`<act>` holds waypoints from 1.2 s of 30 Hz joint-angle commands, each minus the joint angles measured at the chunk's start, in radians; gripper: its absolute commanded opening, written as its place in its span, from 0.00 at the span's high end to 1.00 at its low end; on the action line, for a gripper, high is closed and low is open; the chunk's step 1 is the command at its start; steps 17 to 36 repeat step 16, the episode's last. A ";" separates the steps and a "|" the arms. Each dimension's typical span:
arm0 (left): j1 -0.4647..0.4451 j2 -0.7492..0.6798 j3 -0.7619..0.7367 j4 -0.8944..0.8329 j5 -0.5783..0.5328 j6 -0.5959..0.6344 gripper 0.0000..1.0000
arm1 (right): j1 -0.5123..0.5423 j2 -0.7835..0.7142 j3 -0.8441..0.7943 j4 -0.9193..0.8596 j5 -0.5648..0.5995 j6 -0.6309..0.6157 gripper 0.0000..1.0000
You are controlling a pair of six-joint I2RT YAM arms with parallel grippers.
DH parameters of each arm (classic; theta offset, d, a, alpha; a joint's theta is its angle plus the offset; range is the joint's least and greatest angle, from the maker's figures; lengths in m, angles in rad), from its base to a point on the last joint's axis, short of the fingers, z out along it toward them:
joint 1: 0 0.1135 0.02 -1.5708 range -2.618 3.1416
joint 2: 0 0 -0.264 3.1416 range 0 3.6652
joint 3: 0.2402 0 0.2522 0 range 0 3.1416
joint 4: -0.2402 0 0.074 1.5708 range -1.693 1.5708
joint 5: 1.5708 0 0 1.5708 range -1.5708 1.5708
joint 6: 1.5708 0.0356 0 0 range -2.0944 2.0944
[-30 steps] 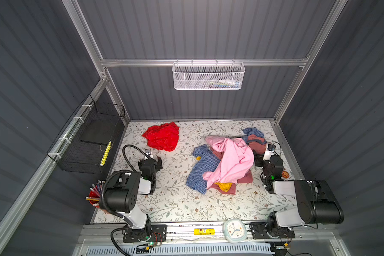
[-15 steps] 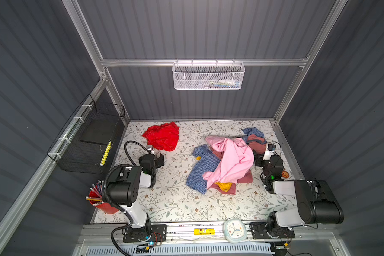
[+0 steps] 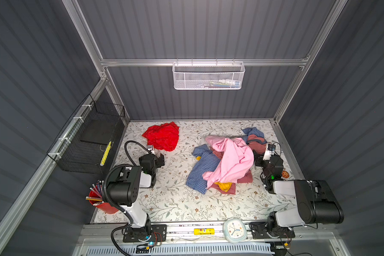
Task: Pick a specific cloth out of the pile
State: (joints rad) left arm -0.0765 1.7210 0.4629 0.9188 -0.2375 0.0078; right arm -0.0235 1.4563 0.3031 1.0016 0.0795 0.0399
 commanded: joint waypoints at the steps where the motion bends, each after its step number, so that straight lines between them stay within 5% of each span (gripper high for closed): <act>1: 0.006 -0.005 0.005 -0.001 0.010 -0.006 0.00 | 0.006 0.003 -0.002 0.024 0.013 -0.011 0.01; 36: 0.006 -0.005 0.004 0.001 0.008 -0.006 0.00 | 0.005 0.003 -0.003 0.025 0.014 -0.010 0.01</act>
